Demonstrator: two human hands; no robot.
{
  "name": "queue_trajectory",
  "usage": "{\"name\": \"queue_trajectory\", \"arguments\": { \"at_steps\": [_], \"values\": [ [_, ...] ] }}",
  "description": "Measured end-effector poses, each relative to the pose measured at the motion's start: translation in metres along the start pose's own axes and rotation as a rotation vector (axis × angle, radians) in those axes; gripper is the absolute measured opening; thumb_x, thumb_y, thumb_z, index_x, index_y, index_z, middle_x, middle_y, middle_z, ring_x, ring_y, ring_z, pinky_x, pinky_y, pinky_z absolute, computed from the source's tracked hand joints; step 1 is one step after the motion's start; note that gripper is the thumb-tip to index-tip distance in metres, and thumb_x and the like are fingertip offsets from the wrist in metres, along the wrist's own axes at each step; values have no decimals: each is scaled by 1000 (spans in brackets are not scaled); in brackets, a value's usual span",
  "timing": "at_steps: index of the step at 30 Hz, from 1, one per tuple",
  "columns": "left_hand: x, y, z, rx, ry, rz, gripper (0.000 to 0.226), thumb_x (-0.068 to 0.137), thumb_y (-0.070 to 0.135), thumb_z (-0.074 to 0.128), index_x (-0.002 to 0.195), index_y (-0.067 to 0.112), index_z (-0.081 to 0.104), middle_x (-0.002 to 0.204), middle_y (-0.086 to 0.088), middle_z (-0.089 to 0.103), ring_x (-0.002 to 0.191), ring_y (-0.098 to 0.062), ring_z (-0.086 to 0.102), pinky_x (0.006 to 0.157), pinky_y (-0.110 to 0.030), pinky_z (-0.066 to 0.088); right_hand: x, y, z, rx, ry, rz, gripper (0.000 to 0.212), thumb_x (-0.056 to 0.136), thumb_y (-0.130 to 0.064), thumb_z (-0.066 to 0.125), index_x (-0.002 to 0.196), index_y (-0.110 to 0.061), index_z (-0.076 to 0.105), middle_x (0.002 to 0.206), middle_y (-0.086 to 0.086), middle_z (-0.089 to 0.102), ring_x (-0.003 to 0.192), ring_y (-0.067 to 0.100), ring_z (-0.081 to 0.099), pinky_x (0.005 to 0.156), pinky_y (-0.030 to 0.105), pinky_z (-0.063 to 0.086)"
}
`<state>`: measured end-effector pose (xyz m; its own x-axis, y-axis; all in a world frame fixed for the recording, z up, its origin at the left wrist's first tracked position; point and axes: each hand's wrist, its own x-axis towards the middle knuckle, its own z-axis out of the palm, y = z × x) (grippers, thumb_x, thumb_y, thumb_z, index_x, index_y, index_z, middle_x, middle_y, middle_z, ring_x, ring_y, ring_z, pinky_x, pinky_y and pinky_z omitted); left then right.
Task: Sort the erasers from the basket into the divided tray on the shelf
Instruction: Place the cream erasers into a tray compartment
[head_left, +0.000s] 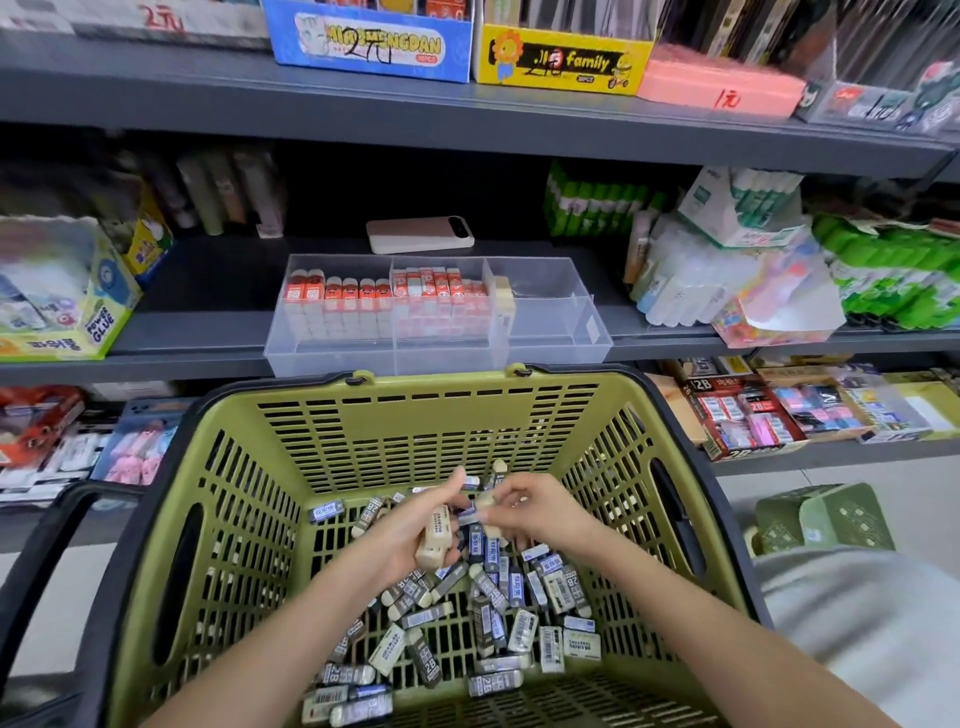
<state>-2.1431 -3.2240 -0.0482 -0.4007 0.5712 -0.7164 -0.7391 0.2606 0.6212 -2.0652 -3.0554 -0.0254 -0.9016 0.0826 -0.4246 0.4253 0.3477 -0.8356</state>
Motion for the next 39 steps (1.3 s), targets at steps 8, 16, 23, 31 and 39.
{"name": "queue_trajectory", "arguments": {
  "at_steps": [8,16,23,31,39],
  "values": [
    [-8,0,4,-17,-75,21,26,65,15,75,91,11,71,74,-7,68,59,-17,63,48,-25,50,-7,-3,-23,130,-150,210,14,82,1,64,93,-7,65,91,7,68,73,14,68,67,19,54],
    [-13,-3,-14,-145,-53,15,17,64,12,69,77,5,76,76,-13,71,68,-26,70,54,-34,56,-6,56,-10,-877,-81,527,29,82,-27,71,88,-3,56,66,3,62,46,8,58,40,17,45],
    [-16,4,-15,-314,30,6,16,74,11,64,83,-2,60,72,-14,63,60,-25,65,52,-33,57,-8,66,-2,-938,-35,374,37,77,-28,76,104,-8,59,102,6,62,94,20,62,82,29,53],
    [-20,7,-13,-309,56,33,29,64,13,70,86,-2,59,67,-11,65,61,-23,66,51,-31,56,-14,65,-2,-1178,-168,199,37,75,-31,76,103,-11,60,103,4,60,94,21,60,82,33,54],
    [-25,6,-12,-280,61,44,31,62,14,71,86,-2,59,68,-11,64,61,-23,66,50,-30,54,-15,54,3,-1002,-211,160,21,82,-1,63,98,-11,54,107,7,60,95,21,56,69,21,45]
  ]
}}
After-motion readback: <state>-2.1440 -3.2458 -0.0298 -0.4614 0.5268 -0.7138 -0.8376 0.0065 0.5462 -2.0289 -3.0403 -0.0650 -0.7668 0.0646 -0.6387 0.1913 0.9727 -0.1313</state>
